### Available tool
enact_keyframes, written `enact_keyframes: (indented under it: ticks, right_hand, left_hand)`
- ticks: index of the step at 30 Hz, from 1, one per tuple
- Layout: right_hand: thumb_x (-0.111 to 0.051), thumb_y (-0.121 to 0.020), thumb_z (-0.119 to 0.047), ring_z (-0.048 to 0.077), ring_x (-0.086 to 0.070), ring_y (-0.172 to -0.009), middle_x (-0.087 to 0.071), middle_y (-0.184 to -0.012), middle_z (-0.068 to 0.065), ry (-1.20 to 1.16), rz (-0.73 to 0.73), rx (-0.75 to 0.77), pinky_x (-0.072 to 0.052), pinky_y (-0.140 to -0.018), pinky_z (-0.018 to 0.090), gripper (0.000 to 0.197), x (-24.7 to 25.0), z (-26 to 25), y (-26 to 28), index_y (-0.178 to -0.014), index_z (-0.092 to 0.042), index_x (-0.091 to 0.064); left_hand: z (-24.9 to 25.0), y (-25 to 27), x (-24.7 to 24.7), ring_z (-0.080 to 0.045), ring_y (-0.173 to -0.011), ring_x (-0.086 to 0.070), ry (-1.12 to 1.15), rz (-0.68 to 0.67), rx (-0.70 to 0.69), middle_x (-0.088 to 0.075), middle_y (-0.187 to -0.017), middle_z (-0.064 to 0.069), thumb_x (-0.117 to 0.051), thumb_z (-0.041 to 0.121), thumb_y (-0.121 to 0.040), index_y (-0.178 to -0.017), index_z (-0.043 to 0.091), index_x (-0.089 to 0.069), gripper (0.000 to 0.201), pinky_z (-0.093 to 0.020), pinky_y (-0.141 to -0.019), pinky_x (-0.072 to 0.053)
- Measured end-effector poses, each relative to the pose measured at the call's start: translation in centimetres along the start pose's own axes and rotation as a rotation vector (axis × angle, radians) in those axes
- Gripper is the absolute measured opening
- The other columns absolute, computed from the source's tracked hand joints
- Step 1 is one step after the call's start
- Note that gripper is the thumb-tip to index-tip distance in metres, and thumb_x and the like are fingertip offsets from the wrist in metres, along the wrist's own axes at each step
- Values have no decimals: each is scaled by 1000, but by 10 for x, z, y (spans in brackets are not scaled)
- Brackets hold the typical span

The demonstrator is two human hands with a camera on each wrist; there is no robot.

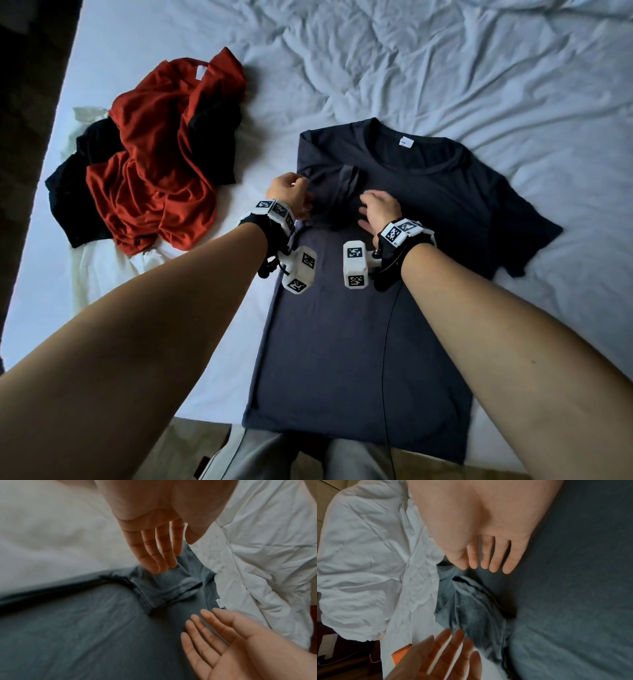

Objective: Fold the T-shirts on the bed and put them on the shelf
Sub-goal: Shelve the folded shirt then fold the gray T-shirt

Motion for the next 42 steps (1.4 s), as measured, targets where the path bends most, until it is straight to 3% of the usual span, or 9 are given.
enact_keyframes:
  ticks: [9,14,17,22,25,30,33,39,42]
  right_hand:
    - [-57,-65,-30,19,-55,-62,-59,-57,3,68,95,35,-56,-73,45,23,116,20,-6,-49,-14,-60]
    - [-59,-72,-27,21,-60,-66,-63,-60,2,34,197,66,-56,-70,44,20,201,36,-16,-56,-17,-62]
    - [-57,-85,-12,15,-55,-60,-58,-64,1,-67,231,36,-49,-58,32,16,247,50,-23,-70,-20,-58]
    - [-58,-80,-17,25,-47,-66,-54,-69,6,38,421,17,-39,-62,33,11,332,60,-35,-77,-8,-64]
    - [-53,-87,-28,24,-53,-74,-59,-73,10,-9,271,-137,-42,-64,33,31,356,82,-56,-78,-2,-66]
    - [-51,-95,-22,9,-59,-71,-63,-80,-2,-488,88,-232,-51,-55,18,16,353,93,-78,-83,-16,-59]
    - [-53,-95,-26,9,-57,-77,-60,-84,-3,-479,-13,-276,-47,-76,26,13,356,89,-88,-84,-19,-57]
    - [-53,-95,-17,9,-43,-49,-47,-53,-1,-328,-139,-250,-35,-54,24,27,355,79,-96,-69,-16,-47]
    - [-65,-84,-15,17,-58,-64,-60,-72,4,-297,-133,-174,-50,-61,30,9,351,73,-95,-79,-17,-57]
  left_hand:
    - [10,42,-104,-22,-50,-54,-92,-122,3,-61,-65,-6,-45,15,-93,-75,17,-55,20,-28,-52,-48]
    - [12,62,-181,-20,-52,-55,-141,-179,-7,-62,-69,-6,-43,14,-95,-93,12,-57,14,-26,-50,-49]
    - [10,76,-226,-20,-53,-55,-171,-205,-17,-60,-68,-5,-43,14,-96,-85,14,-56,17,-28,-53,-49]
    - [8,93,-290,-20,-55,-55,-279,-245,-20,-59,-67,-4,-43,15,-96,-72,18,-55,27,-28,-53,-49]
    - [4,94,-316,-20,-54,-54,-322,-248,-13,-57,-67,-5,-43,16,-95,-74,17,-53,24,-28,-53,-50]
    - [1,85,-341,-18,-54,-57,-358,-217,13,-59,-68,-2,-45,17,-94,-74,18,-55,22,-32,-56,-53]
    - [0,84,-354,-17,-51,-53,-335,-224,51,-57,-68,-2,-46,17,-96,-74,17,-53,23,-29,-54,-49]
    - [5,85,-372,-16,-55,-53,-321,-243,61,-58,-71,-1,-48,20,-97,-77,19,-52,20,-29,-57,-49]
    - [10,90,-379,-16,-52,-53,-291,-256,39,-58,-71,-1,-49,19,-96,-80,22,-56,19,-25,-51,-49]
Point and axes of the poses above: each hand's wrist, its own y-axis away from the middle knuckle, its own x-axis out of the back of the hand, z = x × y, the point moved 6 cm from there along -y, towards the middle knuckle
